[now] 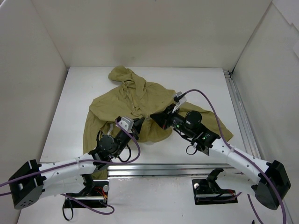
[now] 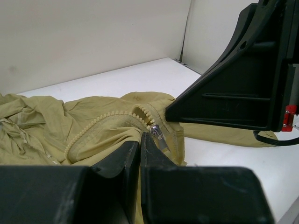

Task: Zip up the jacket

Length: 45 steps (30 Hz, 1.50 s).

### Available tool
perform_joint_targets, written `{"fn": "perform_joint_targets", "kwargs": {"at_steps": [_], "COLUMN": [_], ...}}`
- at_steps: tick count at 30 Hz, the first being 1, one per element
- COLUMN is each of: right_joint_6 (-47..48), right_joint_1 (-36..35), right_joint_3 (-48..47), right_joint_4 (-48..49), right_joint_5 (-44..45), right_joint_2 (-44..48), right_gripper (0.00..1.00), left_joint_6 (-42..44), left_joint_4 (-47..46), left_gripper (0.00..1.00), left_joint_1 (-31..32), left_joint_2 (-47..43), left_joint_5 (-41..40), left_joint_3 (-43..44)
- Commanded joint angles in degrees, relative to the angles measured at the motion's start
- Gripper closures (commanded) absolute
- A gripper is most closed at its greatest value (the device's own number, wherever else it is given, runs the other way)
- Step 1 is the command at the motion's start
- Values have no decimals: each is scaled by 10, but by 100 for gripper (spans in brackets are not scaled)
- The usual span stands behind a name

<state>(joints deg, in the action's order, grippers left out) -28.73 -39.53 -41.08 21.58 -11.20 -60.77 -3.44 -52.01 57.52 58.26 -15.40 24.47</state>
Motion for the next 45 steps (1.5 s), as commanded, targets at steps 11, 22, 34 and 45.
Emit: {"fn": "perform_joint_targets", "kwargs": {"at_steps": [11, 22, 34, 45], "right_joint_6": [-5, -12, -14, -21], "right_joint_1": [11, 30, 31, 33], "right_joint_3": [-14, -31, -43, -54], "right_joint_4": [73, 79, 83, 84], "right_joint_5": [-35, -92, -99, -108], "right_joint_2": [-2, -22, -14, -28], "right_gripper": [100, 100, 100, 100], "left_joint_6": [-9, -25, -42, -73], "left_joint_4": [-3, 3, 24, 4], "left_gripper": [100, 100, 100, 100], "left_joint_1": [-8, -31, -59, -70], "left_joint_2": [-16, -33, -20, 11], "left_joint_5": [60, 117, 179, 220], "left_joint_3": [16, 8, 15, 21]}}
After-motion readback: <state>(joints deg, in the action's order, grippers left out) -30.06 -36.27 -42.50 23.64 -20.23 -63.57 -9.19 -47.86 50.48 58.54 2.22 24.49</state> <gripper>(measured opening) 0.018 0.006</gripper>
